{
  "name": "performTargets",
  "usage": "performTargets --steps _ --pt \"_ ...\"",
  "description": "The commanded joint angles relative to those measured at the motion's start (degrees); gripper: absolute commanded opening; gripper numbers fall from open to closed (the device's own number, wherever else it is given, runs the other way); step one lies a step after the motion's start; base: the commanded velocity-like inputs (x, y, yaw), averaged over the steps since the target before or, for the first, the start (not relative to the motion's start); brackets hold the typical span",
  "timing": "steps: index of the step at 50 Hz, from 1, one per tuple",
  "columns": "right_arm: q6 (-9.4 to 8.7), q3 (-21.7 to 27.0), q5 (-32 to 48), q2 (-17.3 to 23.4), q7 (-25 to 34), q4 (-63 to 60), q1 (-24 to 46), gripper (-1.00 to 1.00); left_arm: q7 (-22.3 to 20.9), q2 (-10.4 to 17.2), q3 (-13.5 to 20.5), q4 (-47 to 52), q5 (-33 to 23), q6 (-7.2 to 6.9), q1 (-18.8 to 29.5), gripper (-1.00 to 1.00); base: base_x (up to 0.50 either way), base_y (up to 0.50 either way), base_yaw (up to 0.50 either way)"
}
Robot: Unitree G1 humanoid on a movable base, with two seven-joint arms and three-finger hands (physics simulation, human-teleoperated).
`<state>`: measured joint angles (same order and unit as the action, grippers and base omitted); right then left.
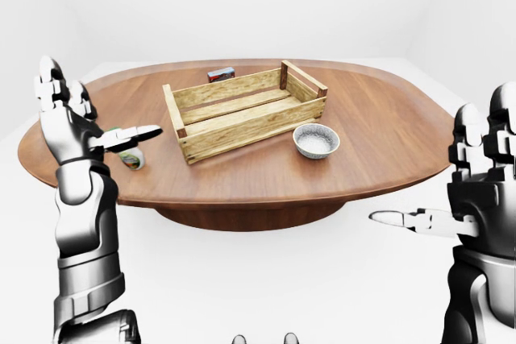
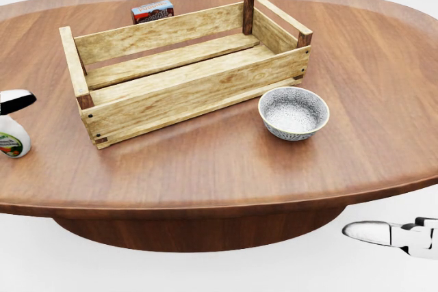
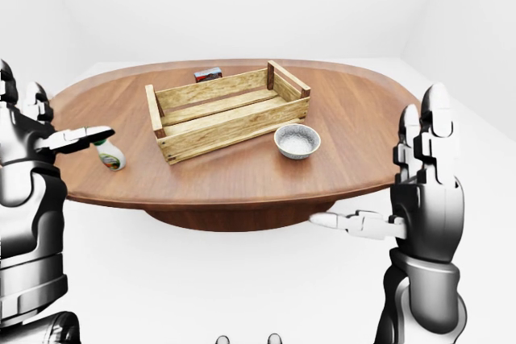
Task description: Pick up the salad dressing and put it in the tray.
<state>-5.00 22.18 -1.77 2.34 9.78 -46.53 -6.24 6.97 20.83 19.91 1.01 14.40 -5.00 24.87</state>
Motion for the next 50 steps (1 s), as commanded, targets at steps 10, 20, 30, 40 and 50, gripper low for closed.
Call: performTargets --steps 10,20,30,40,50 --pt "0.0 3.7 -1.9 -1.2 -0.5 -3.4 -0.3 1.0 9.6 25.6 6.3 -28.3 10.2 0.0 19.9 1.0 0.0 0.0 0.0" --pt "0.0 2.5 1.8 -0.4 -1.2 -2.9 -0.6 1.0 10.9 33.0 4.2 -43.6 11.7 0.74 25.8 1.0 0.0 0.0 0.0" --pt "0.0 1.6 6.9 -0.7 -0.7 -1.7 -0.7 1.0 11.3 32.4 3.7 -42.0 12.4 0.74 24.9 1.0 0.0 0.47 0.0" --pt "0.0 0.2 9.0 -0.5 -0.7 -1.0 0.0 1.0 11.4 31.6 3.9 -39.6 12.8 0.0 23.7 1.0 0.0 0.5 0.0" --pt "0.0 -0.3 8.1 -0.1 0.5 -2.2 1.3 1.0 11.3 31.2 4.2 -38.2 13.0 0.0 22.9 1.0 0.11 0.49 0.0"
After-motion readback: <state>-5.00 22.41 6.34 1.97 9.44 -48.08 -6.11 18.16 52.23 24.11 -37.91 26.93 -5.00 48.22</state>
